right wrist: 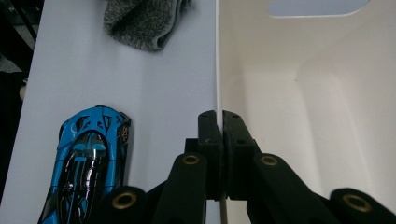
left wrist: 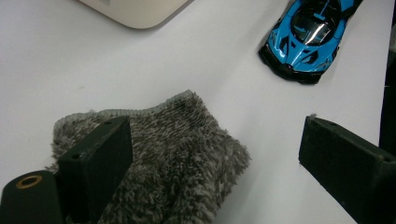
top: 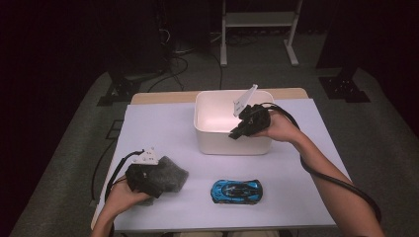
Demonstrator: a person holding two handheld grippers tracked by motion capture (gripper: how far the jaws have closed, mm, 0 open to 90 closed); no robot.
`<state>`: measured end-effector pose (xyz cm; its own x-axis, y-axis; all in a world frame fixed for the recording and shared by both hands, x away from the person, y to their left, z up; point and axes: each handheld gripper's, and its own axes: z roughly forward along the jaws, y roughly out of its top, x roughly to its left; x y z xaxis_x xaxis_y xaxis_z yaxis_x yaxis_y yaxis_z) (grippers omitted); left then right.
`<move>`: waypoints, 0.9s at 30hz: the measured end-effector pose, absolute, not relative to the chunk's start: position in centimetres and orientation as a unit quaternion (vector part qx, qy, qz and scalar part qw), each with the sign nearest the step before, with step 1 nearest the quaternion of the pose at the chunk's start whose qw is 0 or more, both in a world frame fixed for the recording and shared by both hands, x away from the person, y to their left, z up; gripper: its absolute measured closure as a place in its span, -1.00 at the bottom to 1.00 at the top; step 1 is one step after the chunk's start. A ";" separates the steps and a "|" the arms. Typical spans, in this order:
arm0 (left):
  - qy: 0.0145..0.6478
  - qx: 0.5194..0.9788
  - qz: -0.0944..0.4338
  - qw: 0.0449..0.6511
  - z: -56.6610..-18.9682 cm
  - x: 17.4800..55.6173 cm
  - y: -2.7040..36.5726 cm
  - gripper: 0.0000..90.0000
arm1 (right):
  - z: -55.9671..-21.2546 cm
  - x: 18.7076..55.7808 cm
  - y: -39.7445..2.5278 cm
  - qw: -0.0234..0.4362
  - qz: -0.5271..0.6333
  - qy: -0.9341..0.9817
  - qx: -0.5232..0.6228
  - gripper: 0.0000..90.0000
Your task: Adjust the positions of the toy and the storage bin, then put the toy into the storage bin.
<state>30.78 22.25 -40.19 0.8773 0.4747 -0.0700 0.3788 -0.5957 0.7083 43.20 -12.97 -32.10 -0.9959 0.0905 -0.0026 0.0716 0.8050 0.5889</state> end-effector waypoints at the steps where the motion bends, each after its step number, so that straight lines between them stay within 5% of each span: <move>1: 0.242 0.889 0.062 0.383 -40.2 30.8 22.2 -0.80 | -32.1 42.9 -13.0 0.018 0.309 0.950 0.043 0.92; 27: 0.234 0.891 0.061 0.385 -40.0 30.7 22.0 -0.80 | -32.3 39.8 -12.9 0.000 0.319 0.948 0.025 0.92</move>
<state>30.73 21.98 -40.02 0.8832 0.4636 -0.0707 0.3693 -0.5946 0.7142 39.78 -12.91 -32.27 -0.9988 0.0472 0.0163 0.0475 0.7957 0.6038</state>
